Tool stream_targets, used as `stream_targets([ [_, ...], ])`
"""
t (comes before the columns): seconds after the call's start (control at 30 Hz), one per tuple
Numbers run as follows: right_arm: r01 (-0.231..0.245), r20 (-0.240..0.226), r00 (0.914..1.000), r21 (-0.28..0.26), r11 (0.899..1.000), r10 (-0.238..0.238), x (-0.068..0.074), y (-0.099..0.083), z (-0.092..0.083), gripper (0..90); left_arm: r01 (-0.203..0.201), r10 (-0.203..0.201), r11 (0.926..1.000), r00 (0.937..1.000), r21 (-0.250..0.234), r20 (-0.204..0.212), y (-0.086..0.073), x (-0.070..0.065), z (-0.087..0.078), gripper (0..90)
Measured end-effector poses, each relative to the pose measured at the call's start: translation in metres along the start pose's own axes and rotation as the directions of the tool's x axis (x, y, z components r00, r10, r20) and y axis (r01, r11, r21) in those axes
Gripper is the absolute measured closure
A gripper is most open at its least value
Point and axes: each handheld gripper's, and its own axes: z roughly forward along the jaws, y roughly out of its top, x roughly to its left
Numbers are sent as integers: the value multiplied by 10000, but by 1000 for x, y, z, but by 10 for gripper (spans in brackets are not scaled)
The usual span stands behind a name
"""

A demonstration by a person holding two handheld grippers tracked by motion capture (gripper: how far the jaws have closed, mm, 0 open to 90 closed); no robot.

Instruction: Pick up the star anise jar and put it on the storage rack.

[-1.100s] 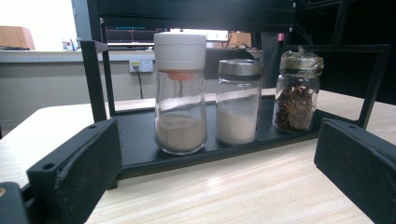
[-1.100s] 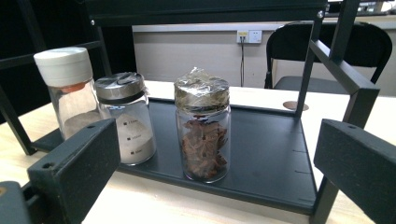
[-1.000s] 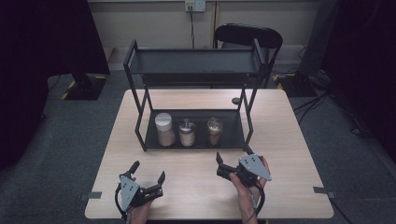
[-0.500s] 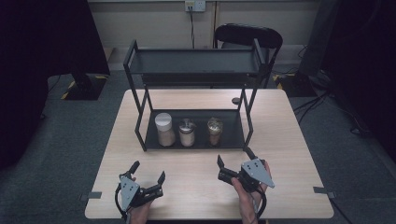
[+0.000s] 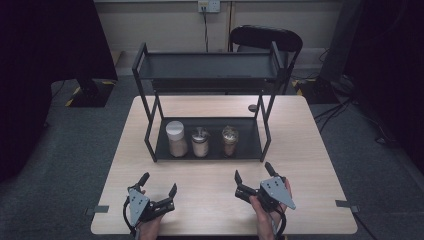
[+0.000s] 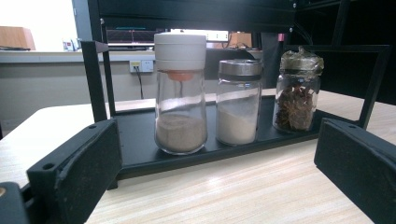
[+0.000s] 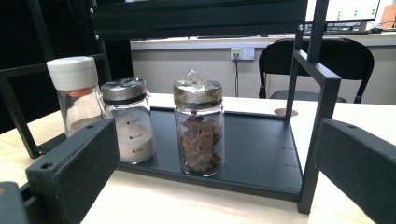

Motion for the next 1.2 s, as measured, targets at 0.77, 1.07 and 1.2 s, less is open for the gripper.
stream_targets([
  [0.77, 110, -77, 9999, -111, 9999, -111, 0, -31, -6, 0, 4, -4, 10000, 10000, 7, 26, 0, 0, 0, 1],
  [1.07, 207, -63, 9998, -21, 9998, -207, 1, -40, -5, 0, 6, -6, 10000, 10000, 7, 35, 0, 1, 0, 0],
  [1.2, 238, -115, 9997, 2, 9997, -238, 1, -40, -5, 0, 8, -8, 10000, 10000, 5, 45, 0, 1, 0, 1],
])
